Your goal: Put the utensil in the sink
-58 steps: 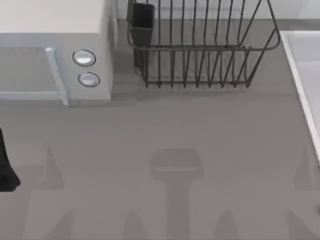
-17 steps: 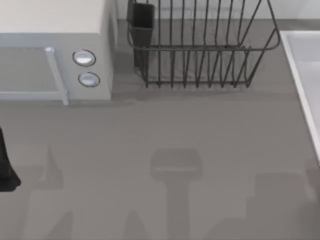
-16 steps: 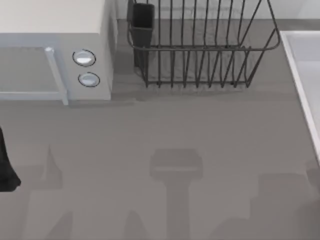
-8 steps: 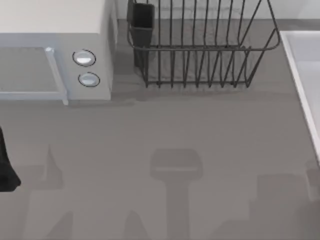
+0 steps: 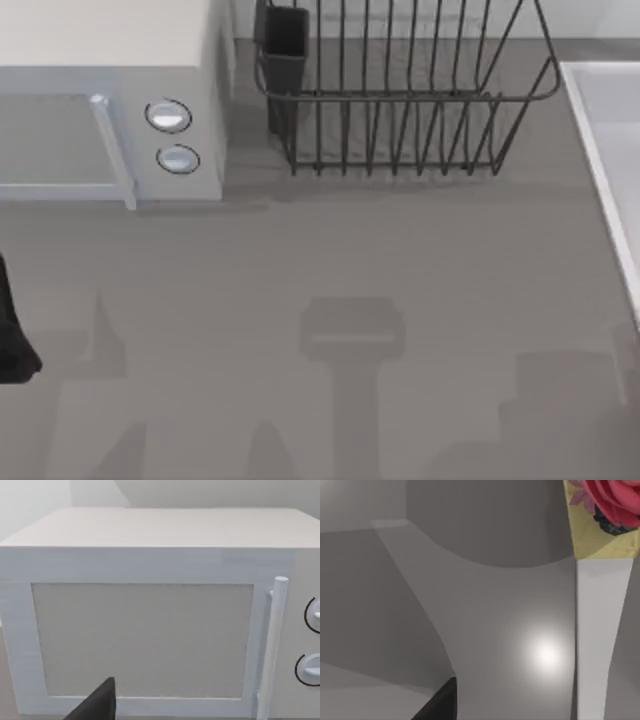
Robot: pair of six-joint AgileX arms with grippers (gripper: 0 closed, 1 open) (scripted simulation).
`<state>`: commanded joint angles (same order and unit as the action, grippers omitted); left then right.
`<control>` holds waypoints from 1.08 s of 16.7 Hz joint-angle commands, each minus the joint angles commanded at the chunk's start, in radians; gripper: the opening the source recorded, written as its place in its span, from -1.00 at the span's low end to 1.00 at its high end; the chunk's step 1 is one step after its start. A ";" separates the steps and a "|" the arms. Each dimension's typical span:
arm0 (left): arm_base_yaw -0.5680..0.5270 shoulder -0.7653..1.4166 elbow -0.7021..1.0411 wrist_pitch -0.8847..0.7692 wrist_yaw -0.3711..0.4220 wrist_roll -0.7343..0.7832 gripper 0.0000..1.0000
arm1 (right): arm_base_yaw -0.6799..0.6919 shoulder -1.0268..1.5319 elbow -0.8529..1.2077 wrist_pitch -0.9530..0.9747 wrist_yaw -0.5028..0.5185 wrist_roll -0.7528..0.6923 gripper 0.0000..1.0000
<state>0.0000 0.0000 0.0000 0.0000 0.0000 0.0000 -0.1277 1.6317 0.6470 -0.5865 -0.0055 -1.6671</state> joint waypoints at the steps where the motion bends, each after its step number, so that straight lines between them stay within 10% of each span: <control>1: 0.000 0.000 0.000 0.000 0.000 0.000 1.00 | 0.000 0.000 0.000 0.000 0.000 0.000 -0.51; 5: 0.000 0.000 0.000 0.000 0.000 0.000 1.00 | 0.000 0.000 0.000 0.000 0.000 0.000 -1.00; 18: 0.000 0.000 0.000 0.000 0.000 0.000 1.00 | -0.002 -0.115 0.120 -0.218 0.019 0.036 -1.00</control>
<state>0.0000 0.0000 0.0000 0.0000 0.0000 0.0000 -0.1299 1.5169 0.7670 -0.8043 0.0139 -1.6310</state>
